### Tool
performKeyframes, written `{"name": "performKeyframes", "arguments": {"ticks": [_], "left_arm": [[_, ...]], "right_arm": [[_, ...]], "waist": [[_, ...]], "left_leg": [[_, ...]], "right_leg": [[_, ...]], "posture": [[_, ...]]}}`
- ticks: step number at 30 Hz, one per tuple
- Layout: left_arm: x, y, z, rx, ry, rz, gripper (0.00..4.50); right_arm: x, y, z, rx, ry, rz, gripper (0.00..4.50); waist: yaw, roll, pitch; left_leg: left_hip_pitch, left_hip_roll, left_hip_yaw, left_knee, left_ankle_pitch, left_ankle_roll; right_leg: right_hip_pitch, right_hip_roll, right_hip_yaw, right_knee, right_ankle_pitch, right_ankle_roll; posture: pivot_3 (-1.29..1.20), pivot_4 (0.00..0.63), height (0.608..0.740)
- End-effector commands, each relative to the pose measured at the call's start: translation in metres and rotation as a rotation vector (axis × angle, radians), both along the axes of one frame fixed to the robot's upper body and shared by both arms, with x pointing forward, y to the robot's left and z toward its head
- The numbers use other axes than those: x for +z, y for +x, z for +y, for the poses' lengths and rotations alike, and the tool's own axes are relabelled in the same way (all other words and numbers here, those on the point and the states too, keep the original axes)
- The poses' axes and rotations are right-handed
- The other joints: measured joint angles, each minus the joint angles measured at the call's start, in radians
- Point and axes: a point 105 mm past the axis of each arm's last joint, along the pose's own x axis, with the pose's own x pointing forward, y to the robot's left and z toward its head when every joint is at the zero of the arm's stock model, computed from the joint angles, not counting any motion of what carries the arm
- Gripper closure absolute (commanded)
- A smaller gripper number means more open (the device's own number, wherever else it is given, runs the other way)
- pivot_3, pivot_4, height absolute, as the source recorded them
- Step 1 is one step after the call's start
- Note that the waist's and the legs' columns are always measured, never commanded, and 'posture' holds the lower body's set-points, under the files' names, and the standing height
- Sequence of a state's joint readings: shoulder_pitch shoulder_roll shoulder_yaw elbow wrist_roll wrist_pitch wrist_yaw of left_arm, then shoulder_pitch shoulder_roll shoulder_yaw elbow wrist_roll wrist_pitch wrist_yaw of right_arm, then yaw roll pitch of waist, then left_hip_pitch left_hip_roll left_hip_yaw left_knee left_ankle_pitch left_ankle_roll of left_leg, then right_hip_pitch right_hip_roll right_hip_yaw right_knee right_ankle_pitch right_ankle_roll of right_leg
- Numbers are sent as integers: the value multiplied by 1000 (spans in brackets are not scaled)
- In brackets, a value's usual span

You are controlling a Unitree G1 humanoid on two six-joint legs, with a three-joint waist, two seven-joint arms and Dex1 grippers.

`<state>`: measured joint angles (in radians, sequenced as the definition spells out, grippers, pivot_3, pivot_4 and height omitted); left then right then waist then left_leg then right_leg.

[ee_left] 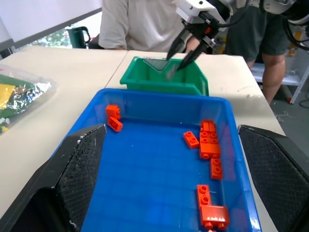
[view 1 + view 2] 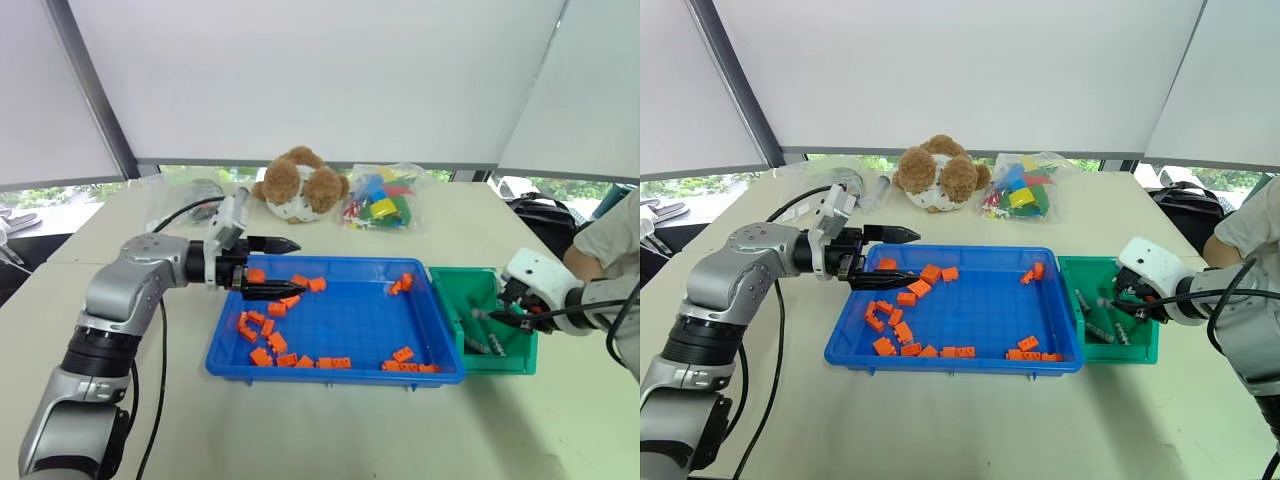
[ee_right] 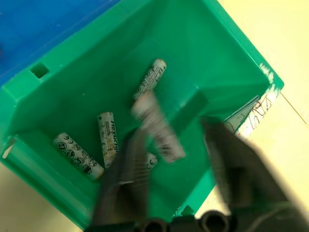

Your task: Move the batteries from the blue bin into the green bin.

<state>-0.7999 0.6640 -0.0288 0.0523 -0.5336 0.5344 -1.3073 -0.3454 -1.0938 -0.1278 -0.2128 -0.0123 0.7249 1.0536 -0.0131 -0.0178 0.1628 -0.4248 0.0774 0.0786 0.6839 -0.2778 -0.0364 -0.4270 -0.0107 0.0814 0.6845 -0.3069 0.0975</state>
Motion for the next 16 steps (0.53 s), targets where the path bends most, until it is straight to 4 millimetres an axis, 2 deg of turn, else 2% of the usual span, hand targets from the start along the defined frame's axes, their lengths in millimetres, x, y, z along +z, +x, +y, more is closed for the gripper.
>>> {"name": "performKeyframes", "arguments": {"ticks": [1, 2, 4, 10, 16], "left_arm": [[10, -2, -2, -19, 4, -48, 0], [11, -3, -1, -18, 4, -47, 0], [11, -3, -1, -18, 4, -45, 0], [12, -6, 6, -9, 16, -33, 0], [12, -7, 13, 11, 36, -10, 0]], "right_arm": [[31, -2, 6, 27, 25, -92, 502], [37, -3, 12, 54, 42, -104, 30], [46, -4, 23, 103, 75, -123, 30], [71, -24, 86, 366, 270, -106, 30], [65, -37, 110, 466, 260, -51, 30]], "waist": [[1, 0, 0], [1, 0, 0], [1, 0, 0], [0, 0, 0], [4, 0, 0]], "left_leg": [[0, 0, 0, 0, 0, 0], [0, 0, 0, 0, 0, 0], [0, 0, 0, 0, 0, 0], [0, 0, -1, 0, 0, 0], [-1, 0, -1, 0, 0, 0]], "right_leg": [[0, 0, 0, 0, 0, 0], [0, 0, 0, 0, 0, 0], [0, 0, 0, 0, 0, 0], [0, 0, 0, 0, 0, 0], [0, 0, -1, 0, 0, 0]], "posture": [[0, 150, 733], [0, 150, 733], [0, 150, 733], [0, 150, 733], [0, 150, 733]]}}
